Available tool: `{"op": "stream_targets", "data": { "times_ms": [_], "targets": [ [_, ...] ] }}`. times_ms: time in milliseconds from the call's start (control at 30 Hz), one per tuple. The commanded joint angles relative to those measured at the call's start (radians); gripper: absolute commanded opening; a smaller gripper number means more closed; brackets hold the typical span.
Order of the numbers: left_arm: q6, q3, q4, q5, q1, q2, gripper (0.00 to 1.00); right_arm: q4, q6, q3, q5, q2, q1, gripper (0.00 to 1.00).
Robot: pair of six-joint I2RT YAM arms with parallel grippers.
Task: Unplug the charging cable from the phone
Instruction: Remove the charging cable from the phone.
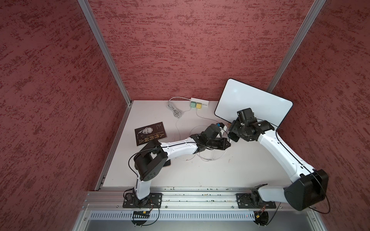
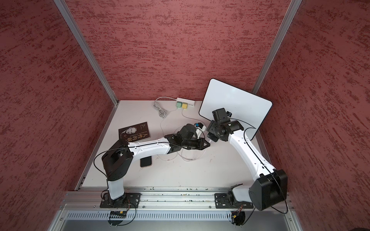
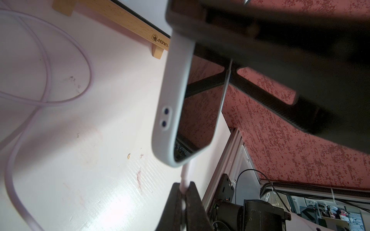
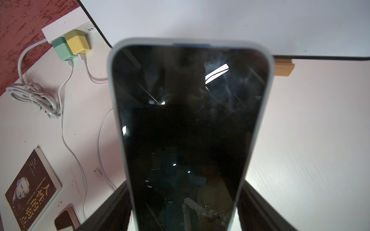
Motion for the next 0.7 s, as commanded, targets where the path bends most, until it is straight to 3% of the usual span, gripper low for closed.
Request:
{"op": "stream_targets", "data": {
  "times_ms": [0,667],
  "targets": [
    [0.019,-0.022,-0.022,-0.033,0.021,0.013,0.11,-0.011,-0.019,0.068,-0.004,-0.031,0.004,0.31],
    [0.04,-0.017,-0.032,-0.042,0.021,-0.001,0.1,-0.005,-0.031,0.075,-0.013,0.001,0.004,0.28]
  ]
}}
